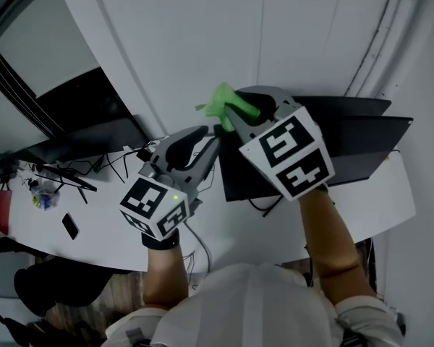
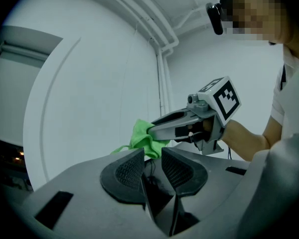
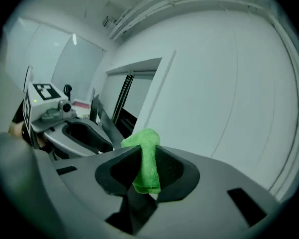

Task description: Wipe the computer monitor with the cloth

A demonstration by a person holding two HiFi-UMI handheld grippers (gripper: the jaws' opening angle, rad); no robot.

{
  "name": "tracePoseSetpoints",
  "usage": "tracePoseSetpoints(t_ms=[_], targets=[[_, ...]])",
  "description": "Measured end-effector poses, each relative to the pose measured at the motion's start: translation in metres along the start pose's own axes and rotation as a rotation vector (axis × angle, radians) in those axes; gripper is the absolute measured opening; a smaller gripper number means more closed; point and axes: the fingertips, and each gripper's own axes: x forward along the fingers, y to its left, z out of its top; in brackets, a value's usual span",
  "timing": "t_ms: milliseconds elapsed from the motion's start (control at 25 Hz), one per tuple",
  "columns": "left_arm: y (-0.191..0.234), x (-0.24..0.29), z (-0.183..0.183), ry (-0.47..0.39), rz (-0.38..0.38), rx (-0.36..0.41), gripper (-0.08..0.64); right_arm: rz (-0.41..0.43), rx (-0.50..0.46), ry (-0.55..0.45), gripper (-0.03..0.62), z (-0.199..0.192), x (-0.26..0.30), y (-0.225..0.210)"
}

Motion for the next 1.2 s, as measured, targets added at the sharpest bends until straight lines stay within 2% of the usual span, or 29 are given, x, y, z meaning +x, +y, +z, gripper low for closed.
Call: tracePoseSetpoints(t_ms=[80,160,440,760,1200], targets=[[0.003,-0.004,-0.002,0.002,0.004,-0.004,0.115,0.021,0.098,-0.031,0.091,-0.002,0.003,0.007],[0.007,-0.008,-0.006,0.006,0.009,-0.01,0.115,-0.014,0.124,-0.022,0.091,-0.01,0.007,0.009],[0.01,-0.009,-0.011,0.015,-0.007,-0.016,0.114,-0.116,0.045,0.062,0.091,-0.031,0.008,0.011],[0.003,0.003,-0.006,0.0,-0.024,-0.036,0.087,-0.154,0.061,0.097,0.092,-0.049,-0.007,-0.012],[-0.021,0.032,0.01,-0.015,-0.009,-0.018,0.057,-0.194,0.089,0.126,0.092,-0.085,-0.045,-0.063]])
